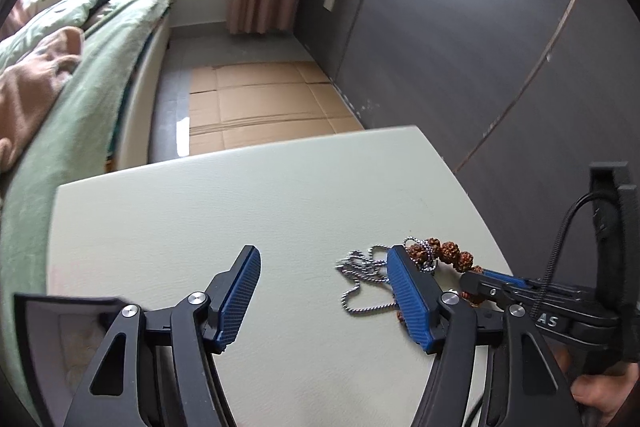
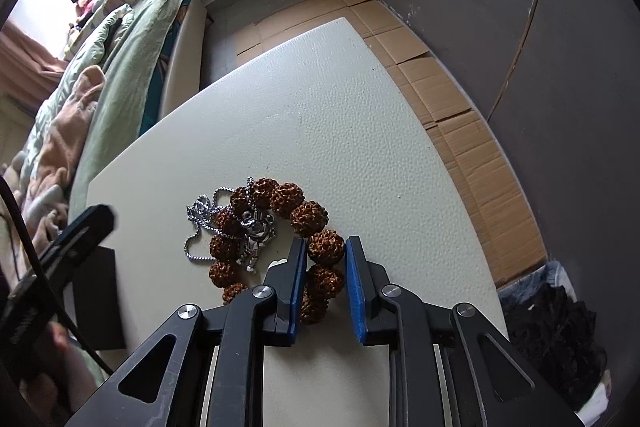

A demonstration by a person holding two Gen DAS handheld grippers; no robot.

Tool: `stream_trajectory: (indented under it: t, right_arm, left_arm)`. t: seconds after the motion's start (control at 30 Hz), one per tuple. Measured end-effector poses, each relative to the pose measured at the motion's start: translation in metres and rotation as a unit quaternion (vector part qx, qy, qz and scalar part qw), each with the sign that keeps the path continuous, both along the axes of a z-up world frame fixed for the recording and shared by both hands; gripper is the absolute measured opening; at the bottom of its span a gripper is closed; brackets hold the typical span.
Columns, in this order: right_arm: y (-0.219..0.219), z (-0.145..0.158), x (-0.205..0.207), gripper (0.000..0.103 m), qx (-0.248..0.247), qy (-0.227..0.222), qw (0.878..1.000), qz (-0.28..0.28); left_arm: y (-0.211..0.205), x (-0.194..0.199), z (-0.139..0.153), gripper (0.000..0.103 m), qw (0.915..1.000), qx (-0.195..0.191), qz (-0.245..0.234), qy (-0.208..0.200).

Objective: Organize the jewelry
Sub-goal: 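Grasp the brown rudraksha bracelet with right gripper while left grasps the silver chain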

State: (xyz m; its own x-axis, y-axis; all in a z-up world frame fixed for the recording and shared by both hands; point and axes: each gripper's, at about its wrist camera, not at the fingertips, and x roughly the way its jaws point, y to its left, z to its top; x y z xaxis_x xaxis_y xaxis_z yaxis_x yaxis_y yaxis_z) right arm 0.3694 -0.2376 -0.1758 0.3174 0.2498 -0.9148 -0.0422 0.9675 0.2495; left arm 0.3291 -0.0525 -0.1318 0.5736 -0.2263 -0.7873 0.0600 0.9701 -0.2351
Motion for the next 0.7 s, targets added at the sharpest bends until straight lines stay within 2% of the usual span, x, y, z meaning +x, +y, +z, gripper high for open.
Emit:
stream_trajectory:
  t: [0.07, 0.4, 0.57, 0.6, 0.63, 0.67, 0.7]
  right_arm:
    - [-0.003, 0.000, 0.001, 0.021, -0.001, 0.002, 1.000, -0.001]
    - [-0.012, 0.000, 0.005, 0.021, 0.011, 0.009, 1.000, -0.008]
    - [-0.017, 0.001, 0.004, 0.021, 0.018, 0.010, 1.000, -0.009]
    - [-0.018, 0.001, 0.004, 0.021, 0.019, 0.009, 1.000, -0.009]
    - [-0.017, 0.002, 0.004, 0.021, 0.020, 0.009, 1.000, -0.008]
    - [-0.018, 0.001, 0.003, 0.021, 0.020, 0.008, 1.000, -0.008]
    - [-0.018, 0.002, 0.003, 0.021, 0.022, 0.007, 1.000, -0.007]
  left_arm:
    - [-0.011, 0.004, -0.009, 0.061, 0.9998, 0.012, -0.011, 0.010]
    - [-0.044, 0.013, -0.041, 0.060, 0.9977, 0.036, -0.043, 0.039]
    - [-0.056, 0.011, -0.042, 0.059, 0.9961, 0.074, -0.048, 0.008]
    - [-0.057, 0.010, -0.042, 0.056, 0.9956, 0.080, -0.047, 0.003]
    - [-0.058, 0.010, -0.043, 0.039, 0.9938, 0.103, -0.042, -0.001]
    - [-0.059, 0.009, -0.042, 0.013, 0.9930, 0.109, -0.044, -0.006]
    - [-0.058, 0.009, -0.041, 0.008, 0.9939, 0.099, -0.050, -0.001]
